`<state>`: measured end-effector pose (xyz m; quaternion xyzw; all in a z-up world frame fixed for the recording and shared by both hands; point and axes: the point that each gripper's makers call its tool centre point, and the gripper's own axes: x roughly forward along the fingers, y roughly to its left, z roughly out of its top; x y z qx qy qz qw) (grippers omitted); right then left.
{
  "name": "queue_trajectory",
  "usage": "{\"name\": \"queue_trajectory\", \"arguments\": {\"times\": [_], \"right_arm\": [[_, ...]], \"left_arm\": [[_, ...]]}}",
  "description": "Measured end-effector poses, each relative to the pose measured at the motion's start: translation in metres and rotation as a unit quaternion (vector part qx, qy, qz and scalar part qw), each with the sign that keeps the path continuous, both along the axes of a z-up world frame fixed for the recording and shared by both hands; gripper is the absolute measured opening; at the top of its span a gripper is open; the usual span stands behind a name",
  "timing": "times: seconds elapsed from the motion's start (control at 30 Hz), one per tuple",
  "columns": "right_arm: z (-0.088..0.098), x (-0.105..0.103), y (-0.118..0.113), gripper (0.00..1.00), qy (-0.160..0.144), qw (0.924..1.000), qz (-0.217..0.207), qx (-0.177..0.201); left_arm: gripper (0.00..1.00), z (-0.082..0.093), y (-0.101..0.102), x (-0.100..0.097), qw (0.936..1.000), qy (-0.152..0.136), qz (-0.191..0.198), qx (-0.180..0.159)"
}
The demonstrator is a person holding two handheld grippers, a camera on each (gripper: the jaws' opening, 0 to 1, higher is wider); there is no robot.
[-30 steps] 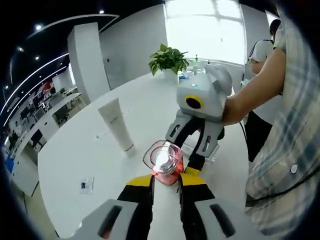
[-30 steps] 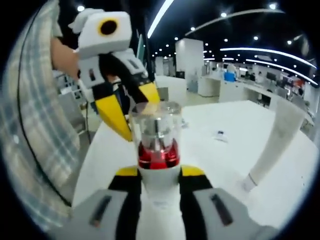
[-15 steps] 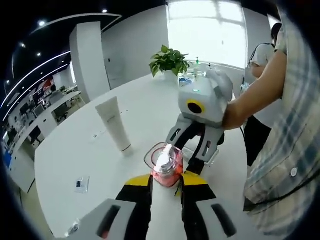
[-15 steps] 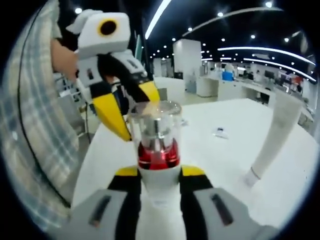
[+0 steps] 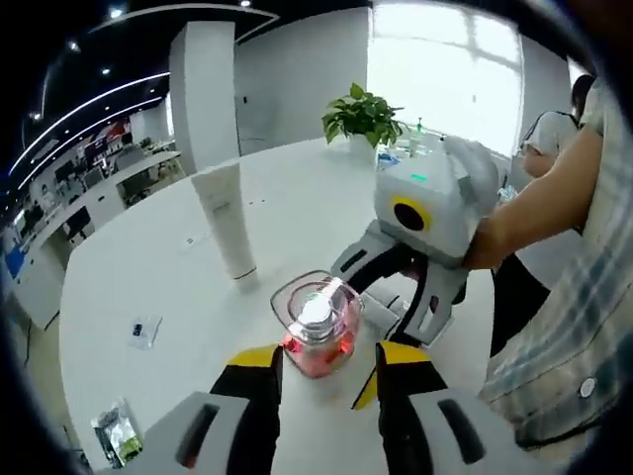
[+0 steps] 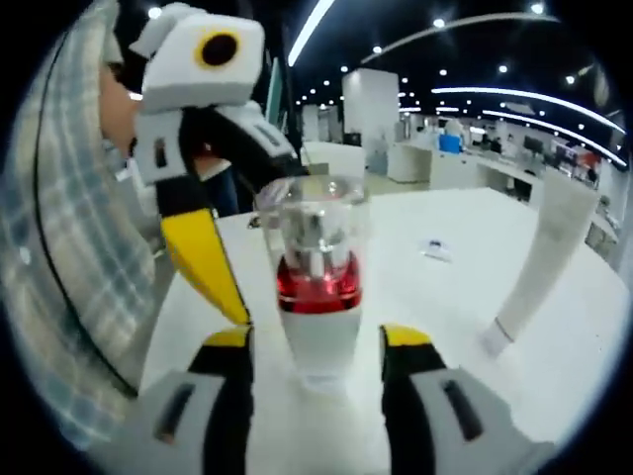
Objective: Arrange the skincare products in the storage area until every visible bottle or jar stands upright without overlapping.
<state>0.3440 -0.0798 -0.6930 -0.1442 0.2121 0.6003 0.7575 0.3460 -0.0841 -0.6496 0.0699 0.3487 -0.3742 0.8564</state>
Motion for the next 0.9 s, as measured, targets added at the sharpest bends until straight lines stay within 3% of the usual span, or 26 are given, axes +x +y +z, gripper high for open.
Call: {"name": "queue_trajectory", "arguments": {"times": [0.17, 0.2, 0.33, 0.47, 0.53, 0.7, 0.9], "right_arm": [[-0.001, -0.009, -0.01, 0.55, 0.005, 1.0, -0.004, -0.006], [0.001, -0.011, -0.012, 0.55, 0.003, 1.0, -0.002, -0.007], [0.003, -0.015, -0.014, 0.57, -0.012, 0.9996, 0.02, -0.018], [0.008, -0.015, -0.008, 0.59, -0.022, 0.9989, 0.037, -0.018], [0.013, -0.017, -0.002, 0.59, -0.027, 0.9984, 0.046, -0.016], [0.012, -0.02, 0.003, 0.59, -0.03, 0.9977, 0.057, -0.021], [0.013, -0.021, 0.002, 0.58, -0.012, 0.9988, 0.046, -0.013]], "left_arm": [[0.4, -0.022, 0.0, 0.0, 0.996, 0.058, 0.067, -0.014], [0.41, -0.028, 0.001, 0.001, 0.9956, 0.057, 0.074, -0.005], [0.4, -0.041, -0.001, -0.004, 0.9962, 0.055, 0.063, 0.024], [0.3, -0.043, 0.003, -0.004, 0.9967, 0.05, 0.059, 0.024], [0.3, -0.043, 0.003, -0.003, 0.9971, 0.052, 0.053, 0.016], [0.3, -0.043, 0.003, -0.001, 0.998, 0.047, 0.036, 0.023], [0.29, -0.043, 0.003, -0.002, 0.9985, 0.048, 0.017, 0.021]]}}
